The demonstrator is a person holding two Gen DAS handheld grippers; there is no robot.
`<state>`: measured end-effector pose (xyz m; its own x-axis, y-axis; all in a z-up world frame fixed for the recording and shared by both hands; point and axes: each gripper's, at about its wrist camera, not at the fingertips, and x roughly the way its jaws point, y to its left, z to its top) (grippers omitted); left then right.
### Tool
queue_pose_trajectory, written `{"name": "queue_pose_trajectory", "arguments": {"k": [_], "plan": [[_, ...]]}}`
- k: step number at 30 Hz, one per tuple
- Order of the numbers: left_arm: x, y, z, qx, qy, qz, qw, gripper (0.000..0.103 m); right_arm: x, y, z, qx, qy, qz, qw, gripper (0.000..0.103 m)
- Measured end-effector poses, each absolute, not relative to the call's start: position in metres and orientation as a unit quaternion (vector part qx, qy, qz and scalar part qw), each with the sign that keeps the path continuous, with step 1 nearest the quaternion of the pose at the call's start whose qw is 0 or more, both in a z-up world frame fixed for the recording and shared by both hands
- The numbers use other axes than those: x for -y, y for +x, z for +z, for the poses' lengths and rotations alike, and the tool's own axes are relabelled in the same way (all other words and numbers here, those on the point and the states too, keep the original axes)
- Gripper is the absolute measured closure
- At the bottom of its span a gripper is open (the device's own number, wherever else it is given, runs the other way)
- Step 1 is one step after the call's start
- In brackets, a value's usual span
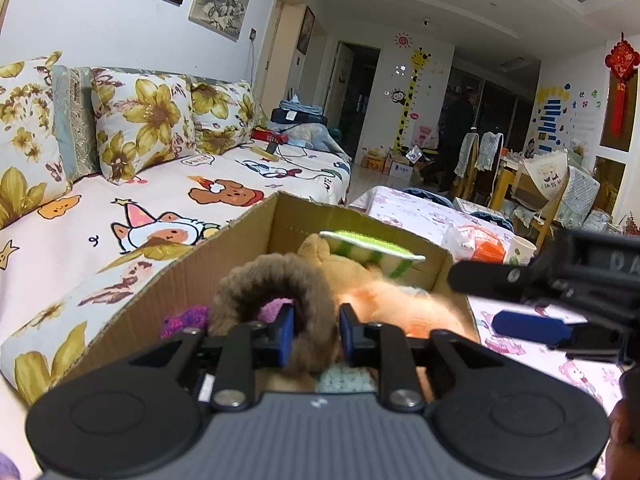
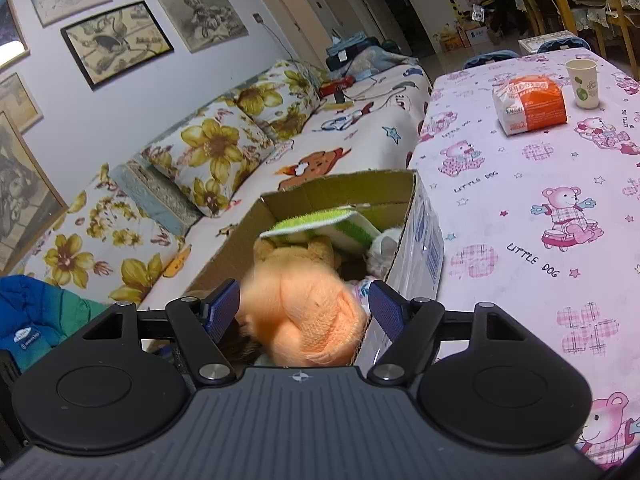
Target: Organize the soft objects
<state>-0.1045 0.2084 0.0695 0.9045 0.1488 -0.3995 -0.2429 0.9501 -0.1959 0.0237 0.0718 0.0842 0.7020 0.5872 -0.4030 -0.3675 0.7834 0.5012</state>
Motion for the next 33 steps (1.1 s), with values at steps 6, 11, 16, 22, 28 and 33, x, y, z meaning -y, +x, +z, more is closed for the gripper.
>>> {"name": "queue_pose_trajectory", "arguments": {"k": [6,11,16,22,28,33], "plan": [[-0.203,-0.109,0.074,-0.182,-0.12,0.084,0.972,0.047,-0.059,0.002,0.1,-0.24,0.189,0.248,0.919,0.003],[-0.195,-0.115,0.079,-0.162,-0.104,0.088,0.977,0.021,-0.047,-0.011,0.107,-0.216,0.179,0.224,0.933,0.003],[-0.189,-0.119,0.087,-0.145,-0.095,0.093,0.981,0.006,-0.029,-0.018,0.106,-0.213,0.177,0.189,0.942,0.002],[-0.176,-0.122,0.094,-0.132,-0.073,0.097,0.984,0.001,-0.018,-0.024,0.103,-0.216,0.18,0.158,0.947,0.002],[-0.163,-0.125,0.099,-0.133,-0.058,0.095,0.985,0.001,-0.008,-0.041,0.104,-0.202,0.165,0.134,0.956,0.001],[-0.147,-0.133,0.102,-0.132,-0.055,0.083,0.986,0.001,0.003,-0.055,0.106,-0.191,0.155,0.116,0.962,0.0]]}}
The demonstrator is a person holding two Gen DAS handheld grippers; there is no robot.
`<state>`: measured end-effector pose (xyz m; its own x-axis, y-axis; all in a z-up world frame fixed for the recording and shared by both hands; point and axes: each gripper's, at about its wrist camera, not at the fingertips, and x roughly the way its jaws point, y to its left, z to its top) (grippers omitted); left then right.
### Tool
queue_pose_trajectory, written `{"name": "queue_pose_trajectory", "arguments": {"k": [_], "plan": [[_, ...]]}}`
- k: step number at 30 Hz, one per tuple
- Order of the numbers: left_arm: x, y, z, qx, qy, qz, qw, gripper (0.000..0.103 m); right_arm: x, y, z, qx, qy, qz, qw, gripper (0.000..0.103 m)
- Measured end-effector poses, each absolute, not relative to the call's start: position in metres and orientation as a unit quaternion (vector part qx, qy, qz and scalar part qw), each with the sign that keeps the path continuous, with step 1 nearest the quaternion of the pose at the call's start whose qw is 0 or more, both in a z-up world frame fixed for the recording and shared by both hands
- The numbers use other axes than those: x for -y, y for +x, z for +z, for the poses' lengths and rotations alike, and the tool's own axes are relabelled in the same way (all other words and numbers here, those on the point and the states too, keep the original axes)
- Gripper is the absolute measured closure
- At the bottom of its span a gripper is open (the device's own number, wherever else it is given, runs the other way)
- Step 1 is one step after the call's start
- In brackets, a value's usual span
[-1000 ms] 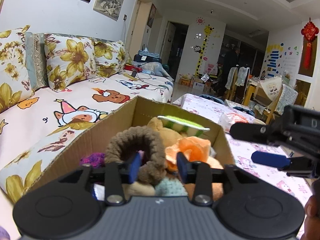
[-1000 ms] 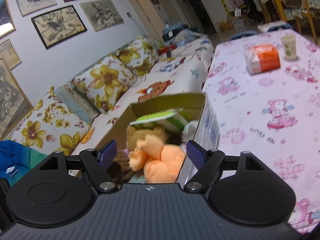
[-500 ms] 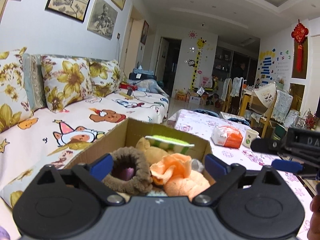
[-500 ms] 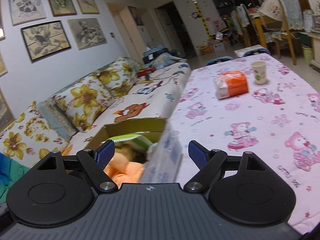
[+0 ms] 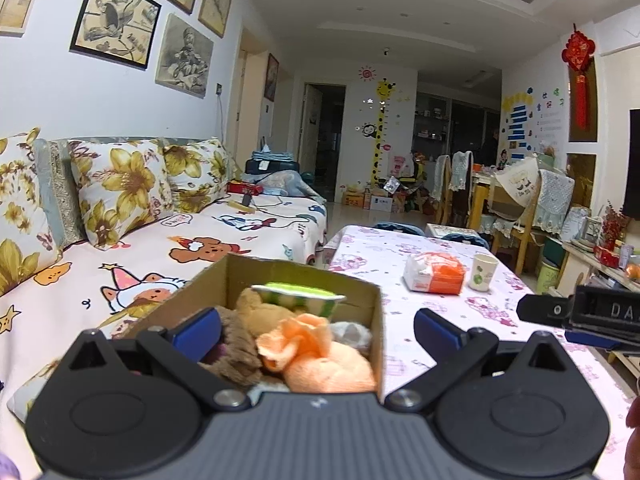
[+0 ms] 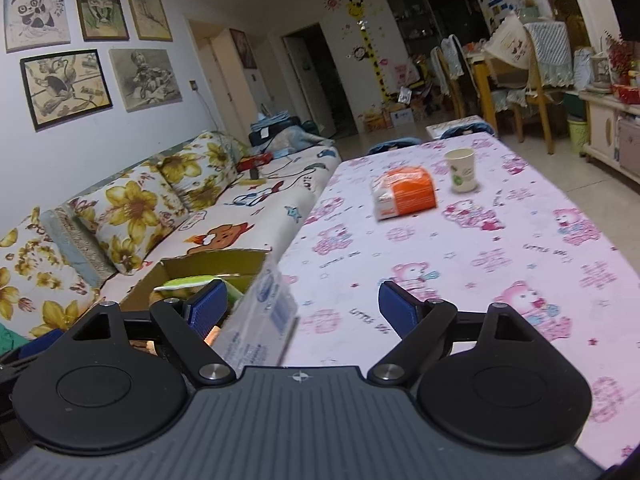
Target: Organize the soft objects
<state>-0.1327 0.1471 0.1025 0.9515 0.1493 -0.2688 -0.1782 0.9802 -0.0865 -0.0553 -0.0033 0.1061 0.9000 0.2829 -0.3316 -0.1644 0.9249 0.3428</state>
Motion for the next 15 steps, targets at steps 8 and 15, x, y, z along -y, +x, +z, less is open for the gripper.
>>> {"name": "queue_pose_trajectory", "arguments": {"k": [8,15], "plan": [[-0.112,-0.141,0.104,-0.149,-0.04,0.06,0.986,0.001,0.016,-0.072,0.105,-0.189,0.141,0.095,0.967,0.0],[-0.084,-0.146,0.106,-0.155,-0.022,0.06,0.986,0.001,0.027,-0.081,0.106,-0.184,0.13,0.074,0.971,0.0]]}}
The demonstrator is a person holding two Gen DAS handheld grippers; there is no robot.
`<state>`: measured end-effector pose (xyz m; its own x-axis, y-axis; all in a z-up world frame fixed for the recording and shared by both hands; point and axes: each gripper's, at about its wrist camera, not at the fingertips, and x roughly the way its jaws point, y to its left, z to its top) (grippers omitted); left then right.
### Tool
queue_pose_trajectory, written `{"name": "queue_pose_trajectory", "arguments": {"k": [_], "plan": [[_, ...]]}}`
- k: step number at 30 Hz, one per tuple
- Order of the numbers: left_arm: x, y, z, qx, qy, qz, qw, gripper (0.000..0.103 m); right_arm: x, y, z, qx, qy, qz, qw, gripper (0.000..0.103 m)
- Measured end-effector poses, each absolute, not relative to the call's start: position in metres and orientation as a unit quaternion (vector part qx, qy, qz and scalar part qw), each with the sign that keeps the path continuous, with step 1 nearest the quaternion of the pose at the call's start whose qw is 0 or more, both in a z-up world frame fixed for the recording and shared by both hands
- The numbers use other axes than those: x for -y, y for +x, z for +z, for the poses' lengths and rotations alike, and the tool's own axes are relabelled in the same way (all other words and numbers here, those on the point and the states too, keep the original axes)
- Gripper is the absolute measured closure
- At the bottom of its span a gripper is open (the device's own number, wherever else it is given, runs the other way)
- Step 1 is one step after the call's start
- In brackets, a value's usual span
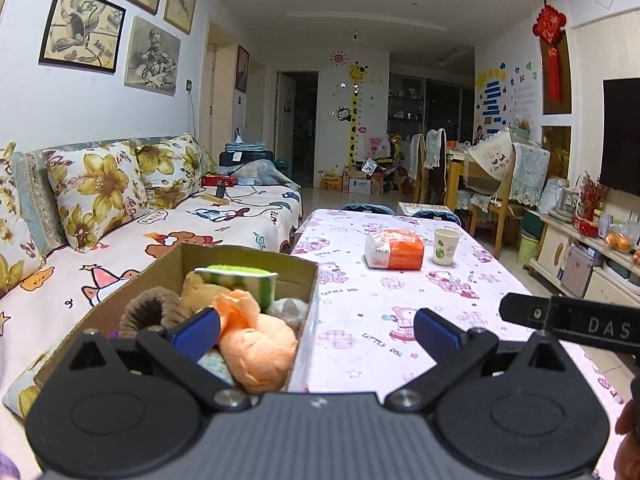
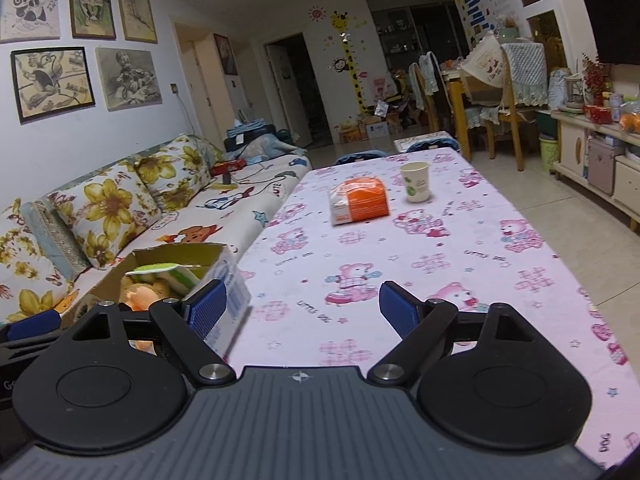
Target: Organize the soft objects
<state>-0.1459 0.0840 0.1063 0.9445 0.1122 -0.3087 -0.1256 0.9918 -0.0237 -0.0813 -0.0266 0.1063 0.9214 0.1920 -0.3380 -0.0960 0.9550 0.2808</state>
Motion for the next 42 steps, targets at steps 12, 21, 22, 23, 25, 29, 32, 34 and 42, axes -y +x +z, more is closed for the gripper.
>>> {"name": "queue_pose_trajectory", "arguments": {"k": [12,21,22,23,25,29,32,34,42], "plan": [[-0.067,-0.164,0.119,-0.141,-0.013,0.077,0.987,0.001,0.031,-0.097,0.105,-0.177,0.122,0.061,0.975,0.0],[-0.059,-0.175,0.126,-0.135,-0.012,0.089,0.987,0.001,0.032,-0.109,0.107,-0.169,0.117,0.066,0.976,0.0],[-0.058,-0.177,0.126,-0.134,-0.013,0.088,0.987,0.001,0.032,-0.111,0.107,-0.168,0.116,0.066,0.977,0.0],[-0.058,-0.177,0.126,-0.133,-0.013,0.089,0.987,0.001,0.032,-0.112,0.107,-0.168,0.115,0.066,0.977,0.0],[-0.057,-0.178,0.126,-0.132,-0.012,0.09,0.987,0.001,0.032,-0.113,0.106,-0.167,0.112,0.066,0.977,0.0],[-0.055,-0.181,0.126,-0.127,-0.009,0.093,0.987,0.001,0.034,-0.114,0.106,-0.164,0.112,0.066,0.978,0.0],[-0.055,-0.181,0.125,-0.128,-0.008,0.093,0.987,0.001,0.034,-0.113,0.106,-0.161,0.113,0.067,0.978,0.0],[-0.055,-0.182,0.124,-0.129,-0.008,0.094,0.987,0.001,0.033,-0.114,0.106,-0.158,0.113,0.069,0.979,0.0],[-0.054,-0.179,0.12,-0.135,-0.004,0.098,0.986,0.001,0.033,-0.111,0.101,-0.155,0.107,0.073,0.979,0.0]]}}
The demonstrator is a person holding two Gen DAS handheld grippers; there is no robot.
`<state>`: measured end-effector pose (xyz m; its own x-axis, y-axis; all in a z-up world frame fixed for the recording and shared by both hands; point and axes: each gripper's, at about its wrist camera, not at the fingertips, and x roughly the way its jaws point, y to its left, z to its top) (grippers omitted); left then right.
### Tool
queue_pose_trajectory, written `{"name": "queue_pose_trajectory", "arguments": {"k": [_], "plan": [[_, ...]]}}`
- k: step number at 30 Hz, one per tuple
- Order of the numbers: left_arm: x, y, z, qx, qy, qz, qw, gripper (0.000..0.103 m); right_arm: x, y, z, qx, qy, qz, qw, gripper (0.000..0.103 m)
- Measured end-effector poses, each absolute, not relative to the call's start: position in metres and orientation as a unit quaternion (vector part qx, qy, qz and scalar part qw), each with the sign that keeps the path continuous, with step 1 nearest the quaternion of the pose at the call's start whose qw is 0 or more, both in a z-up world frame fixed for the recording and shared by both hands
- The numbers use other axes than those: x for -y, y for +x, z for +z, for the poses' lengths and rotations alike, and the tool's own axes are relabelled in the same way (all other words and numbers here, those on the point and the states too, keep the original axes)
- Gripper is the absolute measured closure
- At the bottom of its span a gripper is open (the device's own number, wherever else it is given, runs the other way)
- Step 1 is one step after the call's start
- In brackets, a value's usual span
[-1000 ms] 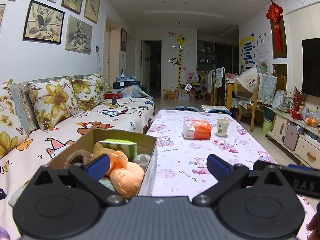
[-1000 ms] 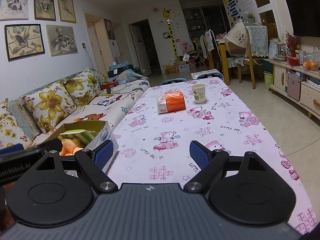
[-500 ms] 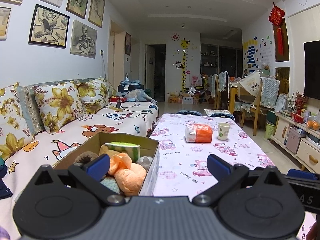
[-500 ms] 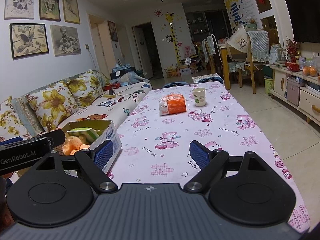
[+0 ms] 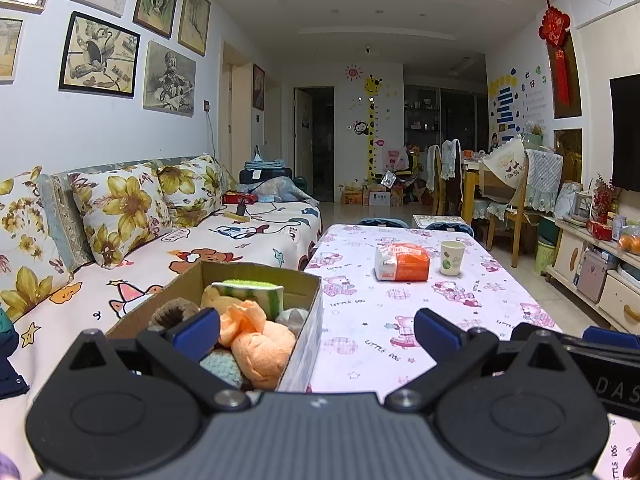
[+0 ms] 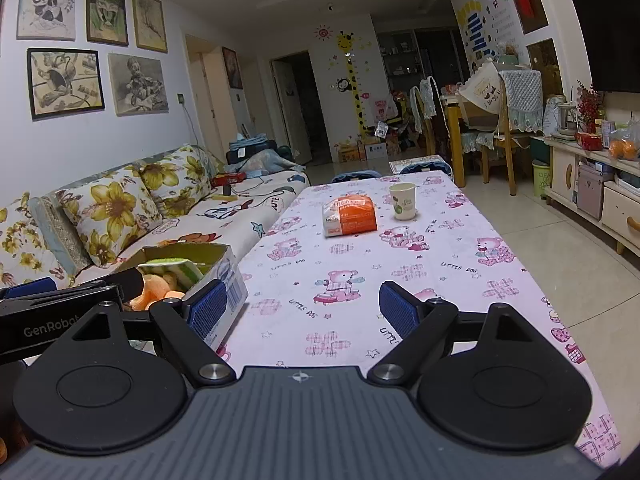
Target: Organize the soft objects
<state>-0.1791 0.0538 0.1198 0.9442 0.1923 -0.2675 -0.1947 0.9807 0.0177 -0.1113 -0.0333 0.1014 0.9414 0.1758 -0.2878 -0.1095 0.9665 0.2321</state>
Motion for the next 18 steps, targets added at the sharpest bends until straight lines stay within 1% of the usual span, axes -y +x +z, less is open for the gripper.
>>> {"name": "queue_pose_trajectory", "arguments": {"k": [10,18], "plan": [[-0.051,-0.163,0.107,-0.154,-0.015,0.08,0.985,0.001,0.042,-0.102,0.088,-0.18,0.121,0.071,0.974,0.0],[-0.026,-0.133,0.085,-0.184,0.006,0.056,0.981,0.001,0.069,-0.08,0.072,-0.204,0.136,0.03,0.969,0.0]]}}
